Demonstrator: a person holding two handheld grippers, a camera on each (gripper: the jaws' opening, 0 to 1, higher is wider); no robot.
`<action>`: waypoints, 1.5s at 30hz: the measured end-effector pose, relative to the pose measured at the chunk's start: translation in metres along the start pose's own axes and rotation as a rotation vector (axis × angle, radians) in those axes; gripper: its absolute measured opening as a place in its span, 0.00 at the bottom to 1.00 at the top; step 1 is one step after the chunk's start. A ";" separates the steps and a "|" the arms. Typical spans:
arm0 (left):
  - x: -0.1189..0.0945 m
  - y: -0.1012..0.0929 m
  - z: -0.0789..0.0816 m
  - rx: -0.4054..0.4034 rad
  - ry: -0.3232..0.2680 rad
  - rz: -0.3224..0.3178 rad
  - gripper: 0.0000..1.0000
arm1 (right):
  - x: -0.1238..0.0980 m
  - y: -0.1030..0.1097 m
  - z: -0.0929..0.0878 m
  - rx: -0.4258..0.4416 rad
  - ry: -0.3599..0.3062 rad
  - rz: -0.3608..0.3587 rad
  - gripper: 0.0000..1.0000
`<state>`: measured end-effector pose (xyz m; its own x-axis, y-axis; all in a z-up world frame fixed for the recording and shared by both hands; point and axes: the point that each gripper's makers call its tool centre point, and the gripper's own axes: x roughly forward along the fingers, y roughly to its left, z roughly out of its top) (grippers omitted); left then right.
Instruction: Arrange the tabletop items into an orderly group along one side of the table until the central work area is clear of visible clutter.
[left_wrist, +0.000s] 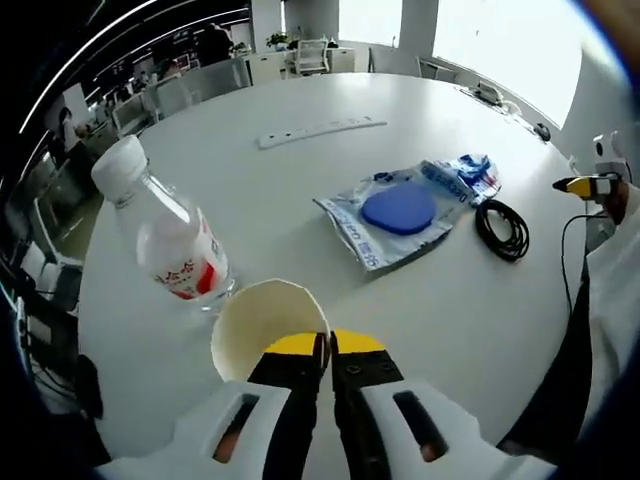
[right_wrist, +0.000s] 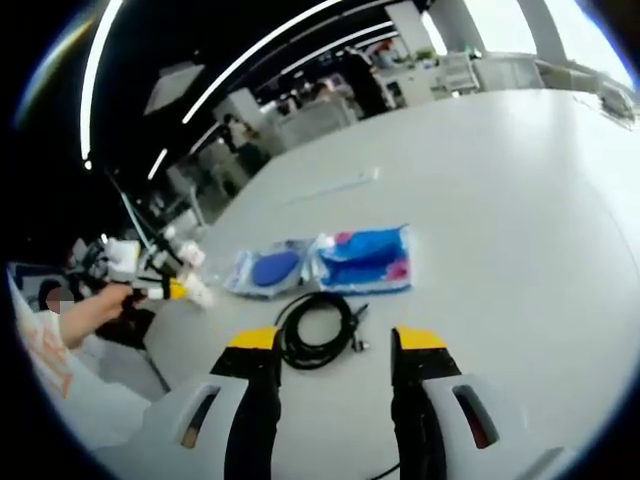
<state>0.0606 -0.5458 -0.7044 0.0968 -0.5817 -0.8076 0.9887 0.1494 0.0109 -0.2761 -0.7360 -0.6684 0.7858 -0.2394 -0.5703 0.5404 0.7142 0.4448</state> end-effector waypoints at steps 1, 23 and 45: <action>-0.002 0.001 0.001 0.019 0.008 0.008 0.00 | 0.000 0.000 0.000 0.000 0.000 -0.001 0.42; 0.031 0.009 0.075 0.270 -0.018 -0.046 0.00 | -0.007 -0.012 -0.001 0.041 -0.013 -0.031 0.40; 0.050 -0.005 0.067 0.309 -0.008 -0.090 0.00 | -0.003 -0.012 -0.006 0.081 -0.004 -0.015 0.39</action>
<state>0.0677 -0.6288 -0.7051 0.0065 -0.5883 -0.8086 0.9812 -0.1521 0.1186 -0.2867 -0.7399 -0.6762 0.7786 -0.2521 -0.5747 0.5745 0.6548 0.4911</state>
